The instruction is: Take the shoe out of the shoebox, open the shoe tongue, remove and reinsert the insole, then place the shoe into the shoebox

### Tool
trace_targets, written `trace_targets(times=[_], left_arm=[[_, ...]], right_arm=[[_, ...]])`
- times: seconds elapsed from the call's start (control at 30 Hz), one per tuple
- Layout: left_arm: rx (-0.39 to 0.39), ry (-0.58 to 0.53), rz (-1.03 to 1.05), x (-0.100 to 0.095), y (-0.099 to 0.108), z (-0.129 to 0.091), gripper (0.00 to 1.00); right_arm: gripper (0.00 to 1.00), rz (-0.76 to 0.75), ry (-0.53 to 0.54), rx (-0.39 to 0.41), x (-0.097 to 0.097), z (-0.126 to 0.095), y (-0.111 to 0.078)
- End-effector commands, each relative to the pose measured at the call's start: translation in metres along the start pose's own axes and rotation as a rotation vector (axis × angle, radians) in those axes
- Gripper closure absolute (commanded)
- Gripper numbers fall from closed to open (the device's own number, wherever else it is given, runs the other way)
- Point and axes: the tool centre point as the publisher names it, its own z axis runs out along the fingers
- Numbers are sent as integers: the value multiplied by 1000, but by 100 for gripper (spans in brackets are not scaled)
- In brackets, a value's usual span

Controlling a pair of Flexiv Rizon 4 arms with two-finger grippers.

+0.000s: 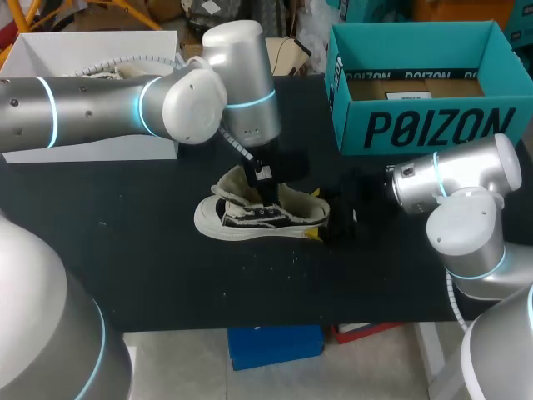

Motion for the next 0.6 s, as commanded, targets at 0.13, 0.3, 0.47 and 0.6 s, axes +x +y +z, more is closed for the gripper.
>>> trace_targets(times=[0.13, 0.3, 0.47, 0.6], left_arm=[[-2, -11, -1, 2, 1, 11, 82], [-3, -29, 3, 1, 1, 7, 61], [-48, -84, -22, -1, 1, 5, 66], [-106, -145, -51, -3, 1, 8, 69]], right_arm=[[100, 2, -2, 0, -1, 1, -1], [100, 2, -2, 0, -1, 1, -1], [100, 2, -2, 0, -1, 1, -1], [100, 2, -2, 0, -1, 1, -1]])
